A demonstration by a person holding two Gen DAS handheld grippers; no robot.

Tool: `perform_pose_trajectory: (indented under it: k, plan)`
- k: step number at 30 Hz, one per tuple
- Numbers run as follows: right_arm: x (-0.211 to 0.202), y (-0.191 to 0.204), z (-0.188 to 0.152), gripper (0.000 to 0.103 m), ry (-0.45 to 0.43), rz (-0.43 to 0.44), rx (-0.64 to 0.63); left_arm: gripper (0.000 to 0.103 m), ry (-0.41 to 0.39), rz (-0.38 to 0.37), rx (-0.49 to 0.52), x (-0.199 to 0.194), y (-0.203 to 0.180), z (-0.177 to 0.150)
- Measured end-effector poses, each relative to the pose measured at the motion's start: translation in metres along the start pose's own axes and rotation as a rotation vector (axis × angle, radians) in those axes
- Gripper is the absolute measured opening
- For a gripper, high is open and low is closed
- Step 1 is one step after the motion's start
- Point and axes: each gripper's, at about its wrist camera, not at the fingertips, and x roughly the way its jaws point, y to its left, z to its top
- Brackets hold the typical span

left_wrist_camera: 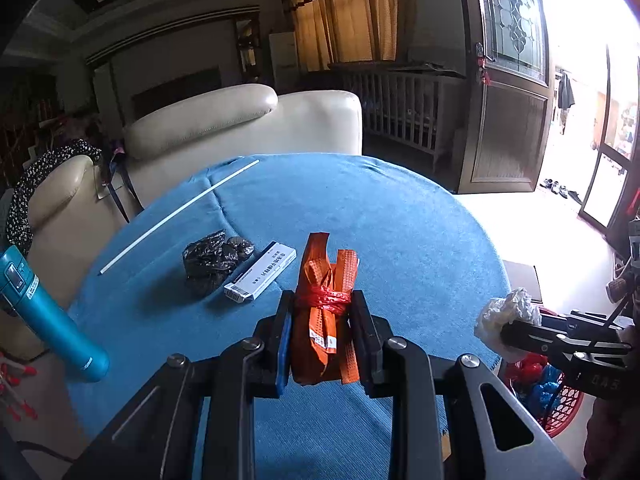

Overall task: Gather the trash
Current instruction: 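Lift the orange bundle with the left gripper while the right carries the tissue toward the basket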

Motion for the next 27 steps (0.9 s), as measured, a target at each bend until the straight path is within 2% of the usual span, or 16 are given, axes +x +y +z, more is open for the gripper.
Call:
perform_pose_trajectory:
  k: [18,27]
  plan:
    - [0.006,0.030,-0.003,0.028,0.023,0.004,-0.071,0.028,-0.018,0.016,-0.021,-0.015,0.017,-0.014]
    - [0.007,0.041,-0.007,0.028,0.040,-0.011,-0.096,0.028,0.006,0.012,-0.032,-0.014,0.027,-0.027]
